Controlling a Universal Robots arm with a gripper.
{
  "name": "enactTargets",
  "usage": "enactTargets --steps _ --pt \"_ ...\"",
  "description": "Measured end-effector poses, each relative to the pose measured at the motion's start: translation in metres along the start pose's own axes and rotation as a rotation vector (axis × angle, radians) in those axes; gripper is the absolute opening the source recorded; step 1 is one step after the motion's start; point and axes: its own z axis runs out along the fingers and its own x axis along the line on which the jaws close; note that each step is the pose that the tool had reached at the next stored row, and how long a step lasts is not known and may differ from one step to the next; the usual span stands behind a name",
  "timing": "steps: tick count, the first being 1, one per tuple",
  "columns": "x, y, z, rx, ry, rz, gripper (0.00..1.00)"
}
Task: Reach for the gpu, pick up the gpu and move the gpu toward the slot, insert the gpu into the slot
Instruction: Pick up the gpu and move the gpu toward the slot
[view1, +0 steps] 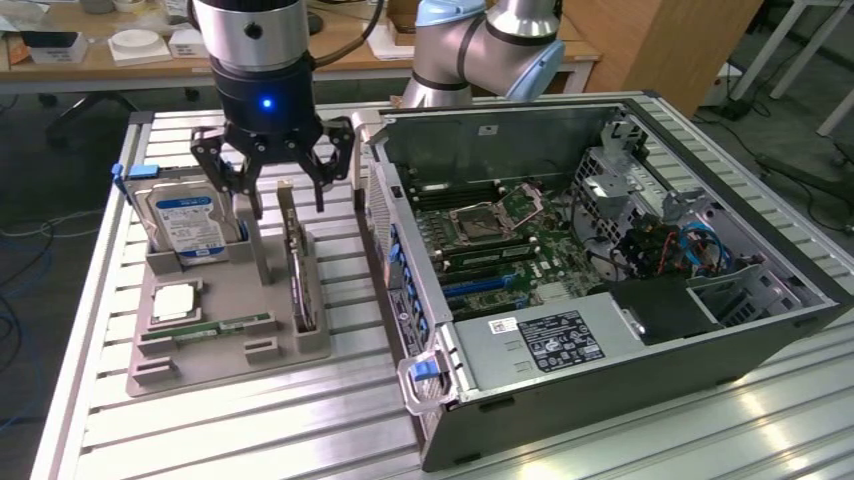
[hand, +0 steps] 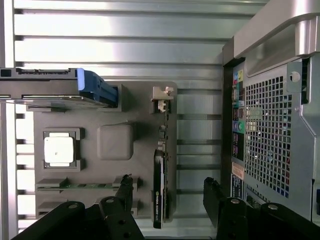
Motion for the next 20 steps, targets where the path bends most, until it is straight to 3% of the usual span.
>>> enactTargets --steps 20 --pt "0.0001 -0.0003 0.0071 0.0000 -0.0001 0.000 0.68"
